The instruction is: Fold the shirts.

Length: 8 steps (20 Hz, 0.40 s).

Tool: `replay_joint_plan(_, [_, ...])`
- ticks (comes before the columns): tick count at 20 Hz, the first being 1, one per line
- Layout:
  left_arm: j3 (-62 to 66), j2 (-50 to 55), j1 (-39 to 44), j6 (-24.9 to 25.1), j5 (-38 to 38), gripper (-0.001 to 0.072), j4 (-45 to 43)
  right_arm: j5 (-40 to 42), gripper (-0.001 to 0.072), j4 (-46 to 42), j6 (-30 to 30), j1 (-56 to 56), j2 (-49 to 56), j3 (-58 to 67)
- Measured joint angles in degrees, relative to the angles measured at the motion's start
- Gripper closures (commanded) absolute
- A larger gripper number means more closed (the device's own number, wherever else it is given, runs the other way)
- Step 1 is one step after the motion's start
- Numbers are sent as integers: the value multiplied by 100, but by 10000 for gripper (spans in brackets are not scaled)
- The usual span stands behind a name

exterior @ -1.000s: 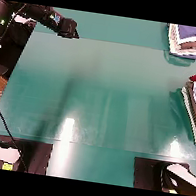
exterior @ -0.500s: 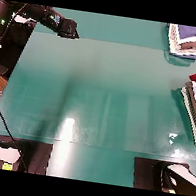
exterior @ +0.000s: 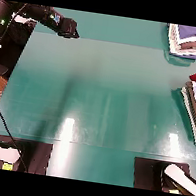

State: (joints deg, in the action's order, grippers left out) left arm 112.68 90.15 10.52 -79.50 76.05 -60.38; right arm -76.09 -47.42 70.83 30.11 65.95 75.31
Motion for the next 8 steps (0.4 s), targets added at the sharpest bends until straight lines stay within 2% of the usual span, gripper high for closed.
replay_joint_plan(1, [0,0,0,0,-15,682,0,74,697,28,0,-352,0,0])
replay_joint_plan(5, [0,0,0,0,-46,682,2,345,697,66,4,-1388,0,0])
replay_joint_plan(8, [0,0,0,-2,-59,682,0,435,697,72,2,-1766,0,0])
